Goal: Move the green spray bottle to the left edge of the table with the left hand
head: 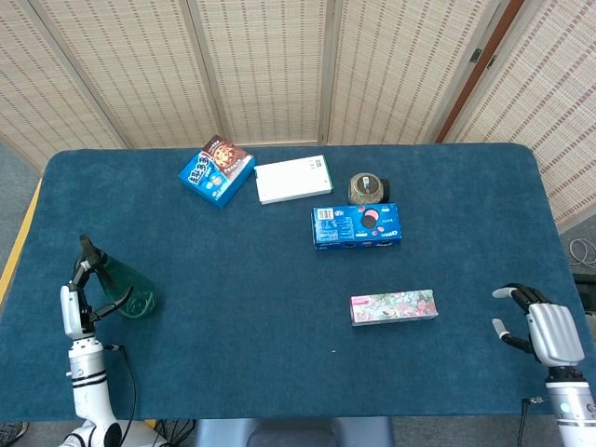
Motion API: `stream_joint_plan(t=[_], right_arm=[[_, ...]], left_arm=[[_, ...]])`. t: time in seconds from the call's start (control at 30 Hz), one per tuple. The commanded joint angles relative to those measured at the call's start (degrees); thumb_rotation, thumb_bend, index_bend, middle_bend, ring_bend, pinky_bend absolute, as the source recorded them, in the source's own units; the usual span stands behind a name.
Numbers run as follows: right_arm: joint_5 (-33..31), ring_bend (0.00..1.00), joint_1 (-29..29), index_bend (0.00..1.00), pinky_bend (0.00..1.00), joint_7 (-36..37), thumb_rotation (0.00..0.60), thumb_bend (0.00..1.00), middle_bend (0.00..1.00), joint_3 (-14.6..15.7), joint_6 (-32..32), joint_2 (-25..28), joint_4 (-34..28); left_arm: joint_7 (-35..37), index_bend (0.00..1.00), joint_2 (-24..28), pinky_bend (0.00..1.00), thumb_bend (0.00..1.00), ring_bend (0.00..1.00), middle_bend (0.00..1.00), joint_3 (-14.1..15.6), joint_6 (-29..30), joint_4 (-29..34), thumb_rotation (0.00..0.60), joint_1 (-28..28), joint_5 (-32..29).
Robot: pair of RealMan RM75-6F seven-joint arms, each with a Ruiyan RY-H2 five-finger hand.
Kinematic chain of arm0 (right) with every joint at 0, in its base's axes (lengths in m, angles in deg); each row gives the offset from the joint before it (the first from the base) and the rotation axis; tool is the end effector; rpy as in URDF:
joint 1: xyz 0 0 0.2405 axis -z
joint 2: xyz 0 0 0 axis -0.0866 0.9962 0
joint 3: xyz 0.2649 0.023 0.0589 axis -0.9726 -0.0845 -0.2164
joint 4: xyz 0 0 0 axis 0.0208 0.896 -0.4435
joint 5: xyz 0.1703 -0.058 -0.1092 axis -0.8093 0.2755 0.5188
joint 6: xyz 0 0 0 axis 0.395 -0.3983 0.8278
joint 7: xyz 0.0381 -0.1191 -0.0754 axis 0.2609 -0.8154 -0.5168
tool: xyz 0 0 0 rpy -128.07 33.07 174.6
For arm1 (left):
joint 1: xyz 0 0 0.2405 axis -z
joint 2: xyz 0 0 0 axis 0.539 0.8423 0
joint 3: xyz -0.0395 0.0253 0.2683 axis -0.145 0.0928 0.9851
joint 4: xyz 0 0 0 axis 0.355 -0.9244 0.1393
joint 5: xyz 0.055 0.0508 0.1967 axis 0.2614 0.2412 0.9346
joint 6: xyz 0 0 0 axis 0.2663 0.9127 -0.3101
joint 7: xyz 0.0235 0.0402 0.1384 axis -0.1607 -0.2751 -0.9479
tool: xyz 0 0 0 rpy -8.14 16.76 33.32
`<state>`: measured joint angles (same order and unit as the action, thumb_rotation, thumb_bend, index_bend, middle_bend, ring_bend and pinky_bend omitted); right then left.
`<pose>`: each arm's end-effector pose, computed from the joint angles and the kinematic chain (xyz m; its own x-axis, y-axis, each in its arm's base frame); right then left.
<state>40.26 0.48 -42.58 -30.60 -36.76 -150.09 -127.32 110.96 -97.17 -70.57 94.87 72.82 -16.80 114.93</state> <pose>-0.3688 -0.1871 0.1368 0.2929 -0.0309 0.9556 -0.9546 0.0466 0.2941 -0.3313 0.2762 0.0250 -0.6193 -0.2809 0.7332 0.7845 -0.1830 0.5925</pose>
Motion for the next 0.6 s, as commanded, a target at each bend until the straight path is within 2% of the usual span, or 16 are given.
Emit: stream_joint_plan(t=[0.03,0.6], right_arm=[[-0.01,0.32,-0.01,0.40,0.52,0.02,0.600,0.24,0.37,0.00,0.01,0.00,0.02],[0.12,0.32,-0.12,0.40,0.52,0.26,0.600,0.24,0.37,0.05,0.10,-0.12,0.23]], left_arm=[[0.64,0.58,-0.49,0.07,0.15,0.44,0.49,-0.16,0.06,-0.73,0.600,-0.10,-0.02],[3.60,0.57,-2.67,0.07,0.15,0.44,0.49,0.43,-1.12,-4.51,0.600,-0.63,0.29]])
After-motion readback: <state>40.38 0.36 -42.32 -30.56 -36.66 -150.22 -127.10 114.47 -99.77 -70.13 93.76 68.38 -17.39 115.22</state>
